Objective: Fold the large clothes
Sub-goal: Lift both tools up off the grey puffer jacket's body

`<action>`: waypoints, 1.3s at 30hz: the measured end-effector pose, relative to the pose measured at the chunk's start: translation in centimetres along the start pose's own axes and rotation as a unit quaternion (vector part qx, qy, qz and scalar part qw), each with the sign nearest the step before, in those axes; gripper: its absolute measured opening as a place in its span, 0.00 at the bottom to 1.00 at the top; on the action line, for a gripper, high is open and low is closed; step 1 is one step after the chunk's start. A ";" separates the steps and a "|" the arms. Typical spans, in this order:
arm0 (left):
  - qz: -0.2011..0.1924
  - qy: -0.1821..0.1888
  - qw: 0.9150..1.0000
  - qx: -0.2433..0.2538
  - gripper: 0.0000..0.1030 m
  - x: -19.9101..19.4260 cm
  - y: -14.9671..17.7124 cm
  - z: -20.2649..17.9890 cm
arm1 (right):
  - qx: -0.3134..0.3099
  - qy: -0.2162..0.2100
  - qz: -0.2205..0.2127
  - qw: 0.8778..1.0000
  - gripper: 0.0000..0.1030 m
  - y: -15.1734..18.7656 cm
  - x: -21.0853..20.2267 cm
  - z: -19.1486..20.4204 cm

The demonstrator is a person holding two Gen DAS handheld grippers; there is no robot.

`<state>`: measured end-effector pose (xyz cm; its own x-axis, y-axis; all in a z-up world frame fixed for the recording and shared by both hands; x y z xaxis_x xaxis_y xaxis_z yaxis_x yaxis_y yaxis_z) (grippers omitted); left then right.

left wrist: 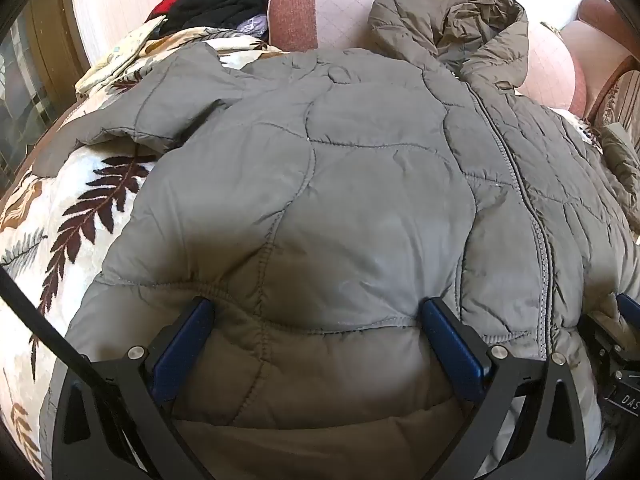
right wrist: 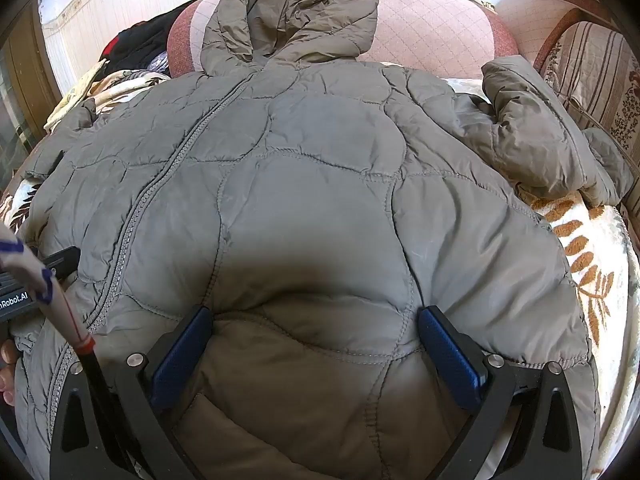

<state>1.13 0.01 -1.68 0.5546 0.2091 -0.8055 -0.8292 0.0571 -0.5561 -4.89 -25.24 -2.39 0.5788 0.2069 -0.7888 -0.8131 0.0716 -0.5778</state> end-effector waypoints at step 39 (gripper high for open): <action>-0.042 -0.011 0.999 0.010 1.00 -4.8 1.6 1.1 | 0.010 -0.006 -0.015 1.000 1.00 0.2 -3.9 1.0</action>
<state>-2.95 0.19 1.48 0.6215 0.2237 -0.7508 -0.7806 0.0954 -0.6177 -7.42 -25.06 0.78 0.6014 0.2170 -0.7689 -0.7971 0.0974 -0.5960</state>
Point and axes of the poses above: each gripper's, at about its wrist camera, not at the fingertips, and x roughly the way its jaws point, z to its left, y to its underside, the point moved 2 cm from there along x, roughly the way its jaws point, and after that the axes turned 13 degrees about -y, right-handed, at the moved point
